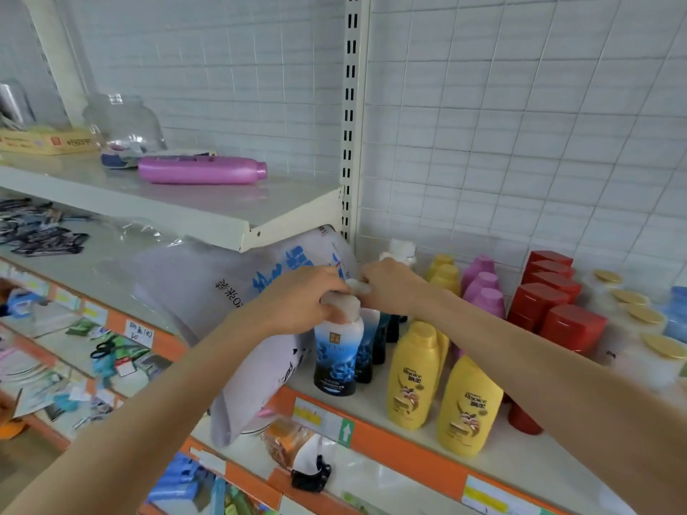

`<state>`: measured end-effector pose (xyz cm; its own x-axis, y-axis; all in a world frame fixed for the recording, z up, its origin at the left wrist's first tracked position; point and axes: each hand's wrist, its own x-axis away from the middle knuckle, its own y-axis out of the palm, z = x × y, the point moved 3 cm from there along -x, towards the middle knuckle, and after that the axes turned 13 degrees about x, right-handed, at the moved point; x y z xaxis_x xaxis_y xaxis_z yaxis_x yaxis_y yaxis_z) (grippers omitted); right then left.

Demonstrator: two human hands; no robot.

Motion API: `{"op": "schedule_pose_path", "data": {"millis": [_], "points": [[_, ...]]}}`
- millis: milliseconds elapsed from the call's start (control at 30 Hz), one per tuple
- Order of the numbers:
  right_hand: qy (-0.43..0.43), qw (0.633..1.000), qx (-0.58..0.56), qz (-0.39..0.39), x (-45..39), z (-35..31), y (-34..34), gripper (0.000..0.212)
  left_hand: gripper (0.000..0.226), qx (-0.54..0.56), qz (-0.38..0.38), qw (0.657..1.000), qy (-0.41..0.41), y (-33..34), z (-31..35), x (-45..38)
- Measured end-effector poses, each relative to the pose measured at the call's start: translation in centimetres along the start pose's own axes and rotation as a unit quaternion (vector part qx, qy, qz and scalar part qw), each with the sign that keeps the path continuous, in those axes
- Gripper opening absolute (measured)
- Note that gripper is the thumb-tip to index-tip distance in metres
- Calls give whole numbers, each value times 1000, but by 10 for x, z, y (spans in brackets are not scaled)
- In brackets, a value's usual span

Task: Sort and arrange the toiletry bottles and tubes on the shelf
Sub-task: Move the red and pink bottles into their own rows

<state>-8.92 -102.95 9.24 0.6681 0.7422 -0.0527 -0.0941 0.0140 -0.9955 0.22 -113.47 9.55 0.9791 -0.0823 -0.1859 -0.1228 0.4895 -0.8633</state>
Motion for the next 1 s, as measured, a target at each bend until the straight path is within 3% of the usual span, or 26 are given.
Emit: {"op": "schedule_pose_path", "data": {"millis": [100, 167, 300, 467, 667, 867, 1000], "points": [[-8, 1000, -24, -13, -2, 4, 0, 38, 38, -3, -25, 1000, -12, 7, -6, -3], [-29, 999, -23, -26, -1, 8, -6, 28, 40, 8, -25, 999, -24, 9, -9, -4], [-42, 999, -15, 2, 9, 24, -28, 48, 40, 20, -15, 999, -33, 8, -4, -5], [-44, 997, -38, 46, 57, 62, -56, 32, 40, -7, -3, 999, -37, 4, 11, -14], [34, 996, 20, 75, 127, 137, -74, 20, 20, 76, 64, 994, 53, 17, 74, -45], [78, 995, 54, -23, 174, 168, -45, 37, 28, 131, 15, 984, 121, 58, 143, -101], [68, 991, 119, -2, 178, 166, -28, 56, 41, 46, -82, 984, 148, 91, 170, -138]]}}
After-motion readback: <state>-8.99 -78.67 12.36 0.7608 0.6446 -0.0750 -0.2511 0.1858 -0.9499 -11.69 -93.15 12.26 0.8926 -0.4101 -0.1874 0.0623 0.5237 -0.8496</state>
